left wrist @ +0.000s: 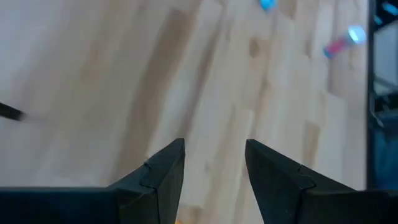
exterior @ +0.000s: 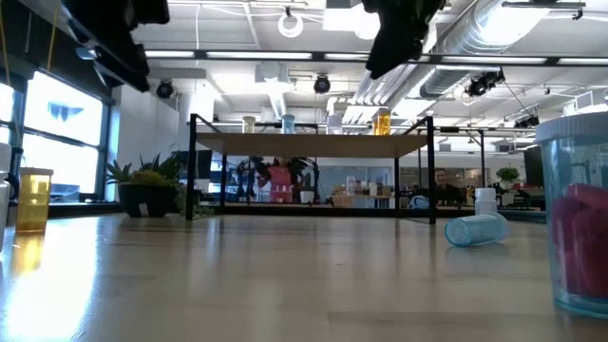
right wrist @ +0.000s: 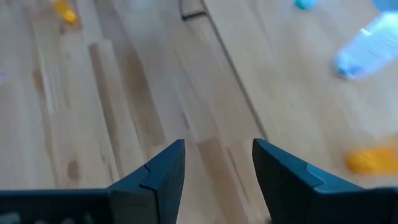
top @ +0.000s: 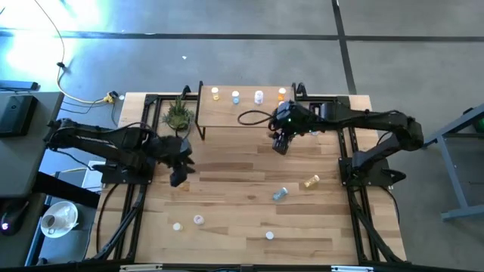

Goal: Pick and place medicine bottles onto shelf by color
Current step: Put the left yellow pill bottle on the shelf

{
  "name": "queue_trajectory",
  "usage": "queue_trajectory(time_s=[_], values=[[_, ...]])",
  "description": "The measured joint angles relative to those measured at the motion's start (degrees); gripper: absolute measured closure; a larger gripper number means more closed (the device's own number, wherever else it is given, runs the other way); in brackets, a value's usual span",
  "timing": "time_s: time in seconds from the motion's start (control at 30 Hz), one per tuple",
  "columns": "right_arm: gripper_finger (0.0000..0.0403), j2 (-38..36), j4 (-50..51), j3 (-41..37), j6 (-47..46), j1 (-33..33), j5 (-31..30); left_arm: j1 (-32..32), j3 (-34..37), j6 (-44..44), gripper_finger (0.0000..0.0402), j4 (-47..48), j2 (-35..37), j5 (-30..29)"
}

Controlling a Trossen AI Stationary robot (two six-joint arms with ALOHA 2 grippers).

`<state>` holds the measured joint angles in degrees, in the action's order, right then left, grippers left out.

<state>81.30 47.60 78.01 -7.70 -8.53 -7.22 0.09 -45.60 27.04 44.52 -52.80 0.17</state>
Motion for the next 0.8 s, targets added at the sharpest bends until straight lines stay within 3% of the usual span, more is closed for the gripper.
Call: queue_trajectory(time_s=[0.2,0.47,0.8], values=[[0.0224,0.0,-5.6,-3.0,-1.1,3.0,0.0,-10.9,0.0,6.6,0.0243,1.2,0.0,-0.7],[0.0224,0.0,-6.5,-3.1,-5.5,8.5,-4.0,-25.4,0.0,13.5,0.0243,1.2,0.0,-7.9],[0.0224,0.0,-10.4,-3.1,-5.4,12.6,-7.1,-36.9,0.0,23.8,0.0243,1.2,-0.7,-8.4]])
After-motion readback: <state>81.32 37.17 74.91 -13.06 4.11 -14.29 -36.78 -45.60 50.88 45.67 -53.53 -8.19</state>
